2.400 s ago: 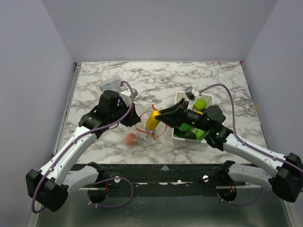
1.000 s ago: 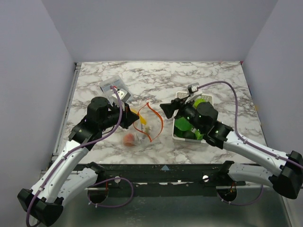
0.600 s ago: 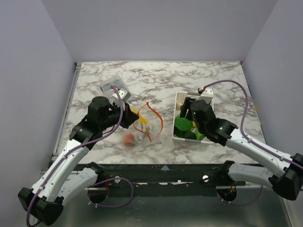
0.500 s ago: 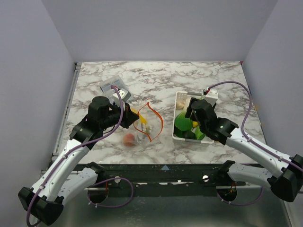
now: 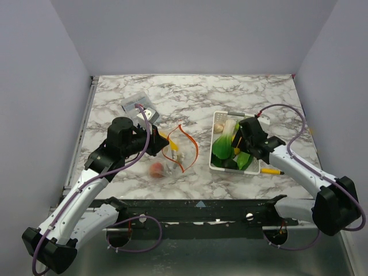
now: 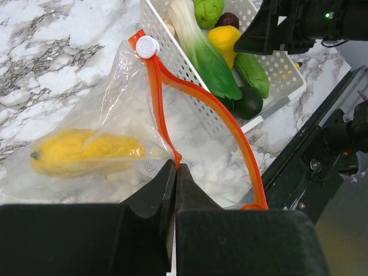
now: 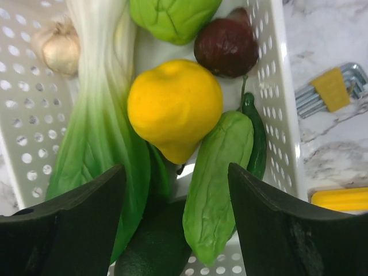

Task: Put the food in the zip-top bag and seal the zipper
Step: Pick up the fake vegetable from the bin.

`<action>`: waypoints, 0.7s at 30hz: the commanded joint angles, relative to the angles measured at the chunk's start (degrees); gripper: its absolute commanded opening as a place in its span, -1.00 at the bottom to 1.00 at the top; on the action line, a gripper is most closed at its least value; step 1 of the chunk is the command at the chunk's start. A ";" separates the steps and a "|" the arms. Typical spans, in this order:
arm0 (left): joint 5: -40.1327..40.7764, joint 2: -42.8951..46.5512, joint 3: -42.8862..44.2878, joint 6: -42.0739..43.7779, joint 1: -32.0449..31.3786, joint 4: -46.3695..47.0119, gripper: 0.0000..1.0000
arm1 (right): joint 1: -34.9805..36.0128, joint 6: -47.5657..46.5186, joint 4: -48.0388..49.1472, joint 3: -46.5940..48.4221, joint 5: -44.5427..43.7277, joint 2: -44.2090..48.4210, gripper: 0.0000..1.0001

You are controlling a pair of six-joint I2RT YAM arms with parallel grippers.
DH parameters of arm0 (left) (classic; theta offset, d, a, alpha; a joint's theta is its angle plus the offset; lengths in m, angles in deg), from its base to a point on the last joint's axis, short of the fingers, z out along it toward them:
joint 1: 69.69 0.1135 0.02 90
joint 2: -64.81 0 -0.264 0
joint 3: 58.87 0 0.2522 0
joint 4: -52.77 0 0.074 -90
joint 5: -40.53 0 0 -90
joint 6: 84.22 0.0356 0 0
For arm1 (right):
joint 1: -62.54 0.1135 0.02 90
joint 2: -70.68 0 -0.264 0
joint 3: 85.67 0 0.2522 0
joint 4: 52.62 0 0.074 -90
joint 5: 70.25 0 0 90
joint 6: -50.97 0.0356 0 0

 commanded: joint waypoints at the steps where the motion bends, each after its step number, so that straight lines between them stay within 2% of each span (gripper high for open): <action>1: 0.90 0.59 0.34 0.59 0.23 0.11 -1.00 | 0.03 3.20 -5.83 -1.01 3.11 -2.72 0.45; 4: 0.40 0.09 0.43 0.49 0.17 0.05 -1.00 | 0.02 4.03 -7.01 -2.21 0.97 -2.31 0.45; 13: 0.42 -0.79 0.60 0.51 0.17 -0.08 -1.00 | 0.07 3.44 -3.26 -6.01 2.00 -1.54 0.42; 21: 0.34 -1.34 0.69 0.51 0.17 -0.01 -1.00 | 0.03 3.03 -4.47 -4.10 0.77 0.35 -0.23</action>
